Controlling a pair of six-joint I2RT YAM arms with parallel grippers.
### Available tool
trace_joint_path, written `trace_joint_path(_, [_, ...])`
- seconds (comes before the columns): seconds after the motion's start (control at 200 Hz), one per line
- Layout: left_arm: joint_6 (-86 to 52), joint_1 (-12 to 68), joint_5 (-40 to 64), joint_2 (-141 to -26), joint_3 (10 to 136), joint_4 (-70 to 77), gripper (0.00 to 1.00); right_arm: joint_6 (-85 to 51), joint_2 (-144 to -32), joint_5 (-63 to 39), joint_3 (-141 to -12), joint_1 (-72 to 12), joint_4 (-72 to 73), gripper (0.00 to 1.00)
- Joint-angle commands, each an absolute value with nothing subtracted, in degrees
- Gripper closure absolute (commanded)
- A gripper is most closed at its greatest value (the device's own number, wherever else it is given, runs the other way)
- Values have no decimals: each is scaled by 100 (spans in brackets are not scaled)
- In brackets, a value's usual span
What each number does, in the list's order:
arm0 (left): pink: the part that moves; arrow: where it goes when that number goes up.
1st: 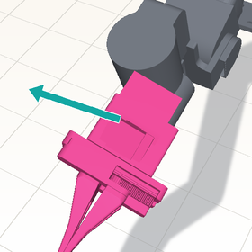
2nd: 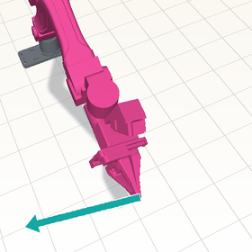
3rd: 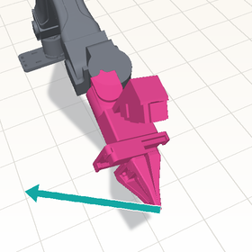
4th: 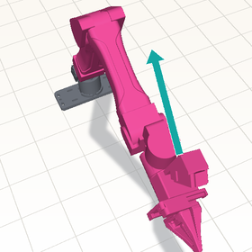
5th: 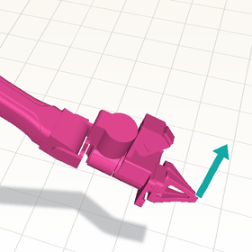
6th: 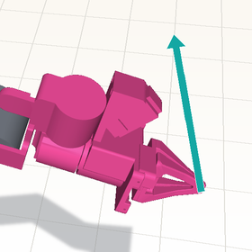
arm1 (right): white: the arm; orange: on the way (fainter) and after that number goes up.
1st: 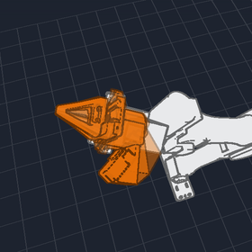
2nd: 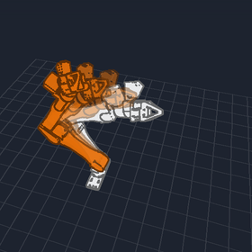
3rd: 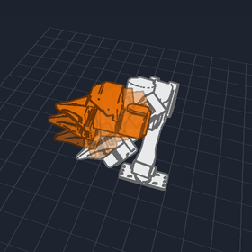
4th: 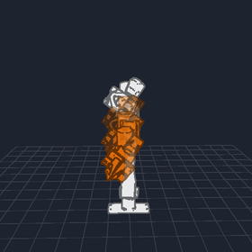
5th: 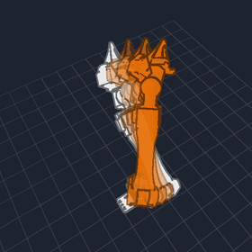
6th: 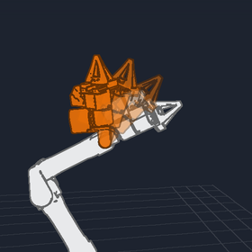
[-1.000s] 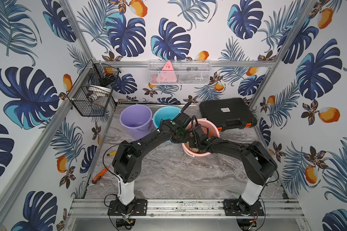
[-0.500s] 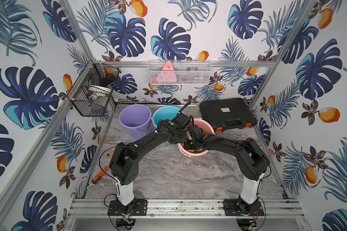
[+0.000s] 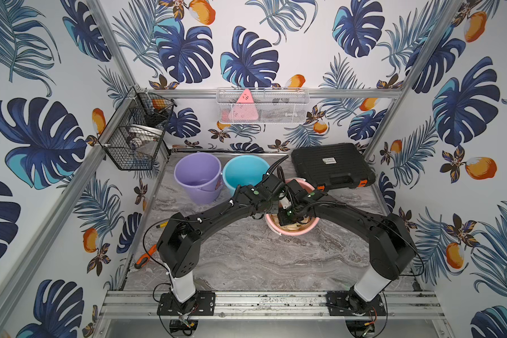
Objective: Wipe the inside of the bucket with a cloth
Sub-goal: Wipe the dirt from the inside of the bucket.
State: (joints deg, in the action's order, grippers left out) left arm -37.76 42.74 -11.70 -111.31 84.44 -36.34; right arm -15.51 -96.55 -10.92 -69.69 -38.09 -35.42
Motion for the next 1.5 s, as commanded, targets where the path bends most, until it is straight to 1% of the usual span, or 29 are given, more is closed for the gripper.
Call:
trace_joint_path(0.0, [-3932,4289,-1284,-11220,8273,-3151,100,-2008,-9403,-2347,-6777,-3884,-2946,100])
trace_joint_path(0.07, [-3974,4309,-1306,-11159,8186,-3046,100,-2435,-9158,-2541,-6541,-3884,-2394,100])
trace_joint_path(0.19, [-4010,4321,-1385,-11069,8074,-2934,100,-2953,-8761,-2584,-5993,-3878,-1734,100])
trace_joint_path(0.425, [-4132,4333,-1448,-11050,8033,-2873,100,-3417,-8575,-2598,-5652,-3885,-1470,100])
trace_joint_path(0.63, [-4212,4333,-2002,-10956,8218,-3218,100,-2953,-8470,-2043,-5921,-3920,-3113,100])
trace_joint_path(0.771, [-4233,4333,-2417,-10916,8424,-3475,100,-2687,-8188,-1216,-6162,-3922,-4372,100])
trace_joint_path(0.941, [-4211,4337,-2446,-10952,8630,-3605,100,-2729,-7978,-95,-6379,-3920,-5552,100])
trace_joint_path(1.246, [-4132,4333,-2184,-10951,8665,-3556,100,-3211,-7945,1522,-6452,-3767,-6737,100])
trace_joint_path(1.301, [-4115,4333,-2224,-10971,8689,-3605,100,-3354,-7891,1808,-6687,-3756,-6967,100])
trace_joint_path(1.491, [-4046,4333,-2346,-10978,8768,-3705,100,-3917,-7012,2475,-6611,-3743,-7182,100])
